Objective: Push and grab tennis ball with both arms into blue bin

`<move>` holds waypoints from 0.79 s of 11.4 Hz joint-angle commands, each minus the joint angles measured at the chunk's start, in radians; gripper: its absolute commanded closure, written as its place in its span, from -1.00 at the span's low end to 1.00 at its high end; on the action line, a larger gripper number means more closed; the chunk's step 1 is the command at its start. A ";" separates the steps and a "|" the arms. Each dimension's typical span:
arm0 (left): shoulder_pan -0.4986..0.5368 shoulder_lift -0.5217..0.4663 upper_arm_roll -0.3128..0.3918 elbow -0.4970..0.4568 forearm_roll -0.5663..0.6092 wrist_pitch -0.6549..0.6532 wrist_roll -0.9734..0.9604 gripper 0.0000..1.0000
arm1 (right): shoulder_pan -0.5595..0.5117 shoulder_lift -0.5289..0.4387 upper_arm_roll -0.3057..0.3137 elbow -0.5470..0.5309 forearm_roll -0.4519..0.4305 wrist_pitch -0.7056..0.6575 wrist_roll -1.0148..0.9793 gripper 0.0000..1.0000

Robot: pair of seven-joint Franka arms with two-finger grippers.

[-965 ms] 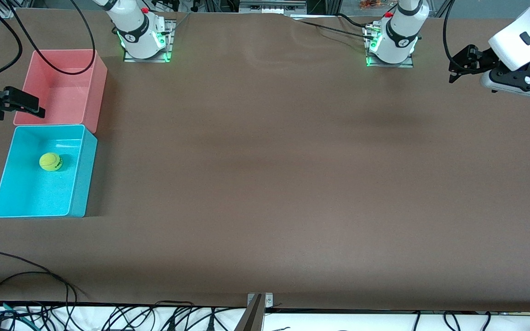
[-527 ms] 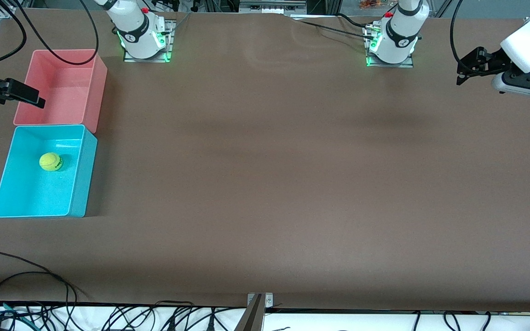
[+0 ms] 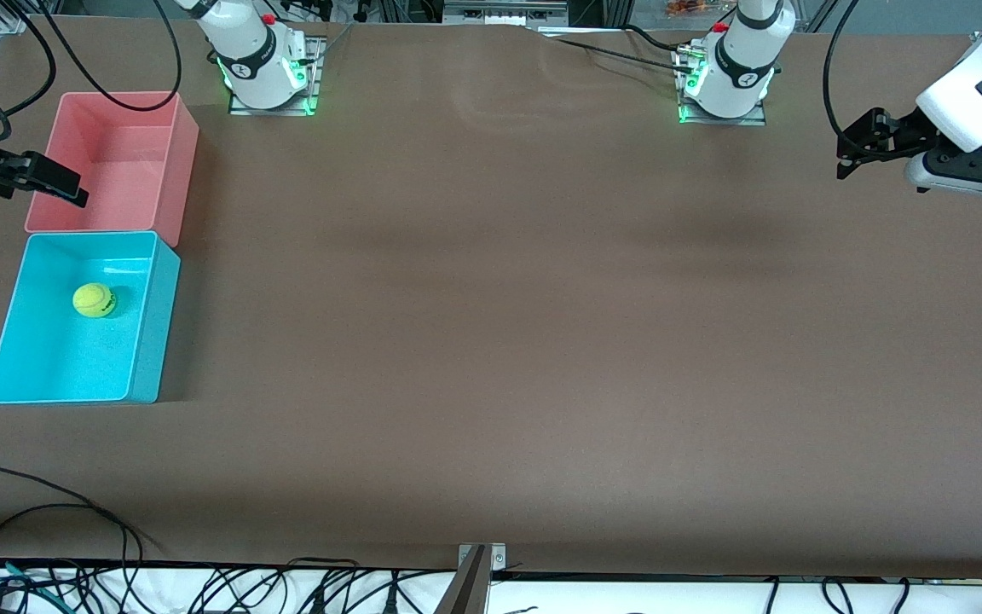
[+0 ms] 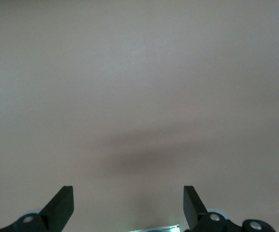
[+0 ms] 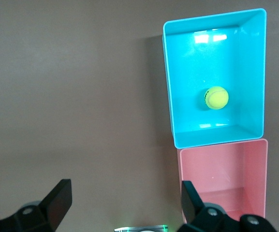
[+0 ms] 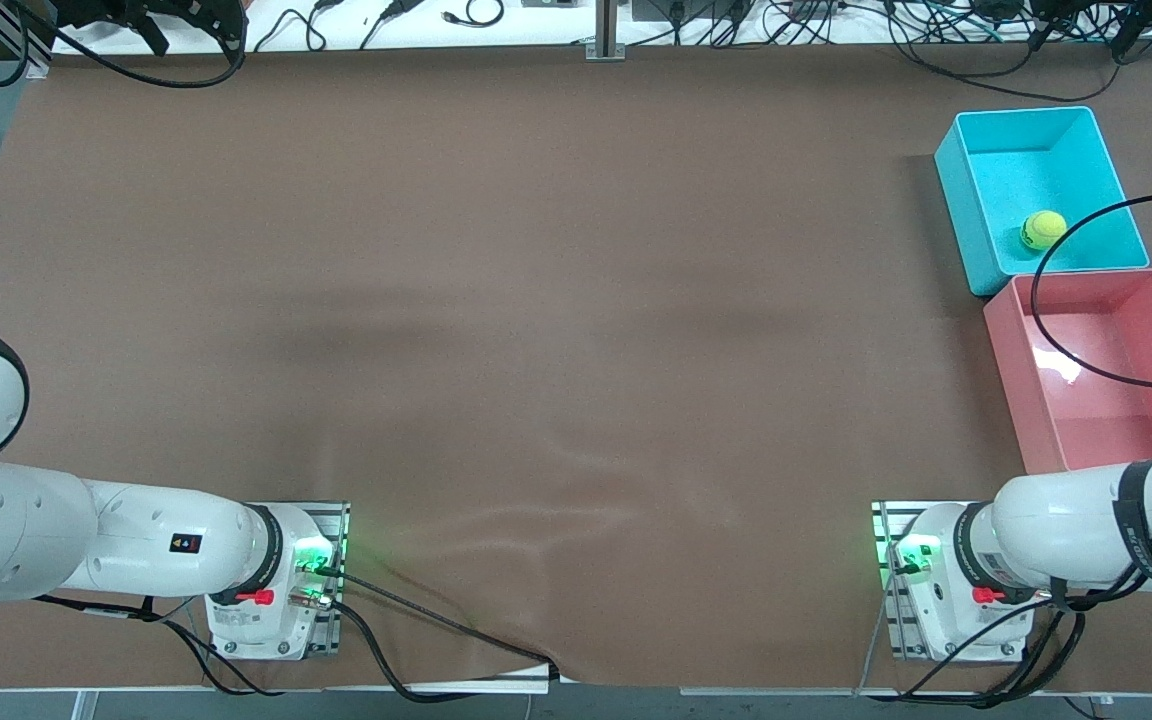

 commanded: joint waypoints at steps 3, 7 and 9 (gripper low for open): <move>-0.002 0.010 -0.003 0.028 -0.012 -0.009 -0.011 -1.00 | -0.026 -0.059 0.075 -0.032 -0.010 0.013 0.010 -1.00; -0.002 0.010 -0.003 0.026 -0.012 -0.013 -0.009 -1.00 | -0.026 -0.065 0.070 -0.032 -0.007 -0.005 0.046 -1.00; -0.002 0.010 -0.004 0.028 -0.012 -0.013 -0.012 -1.00 | -0.025 -0.062 0.069 -0.030 -0.003 -0.001 0.047 -1.00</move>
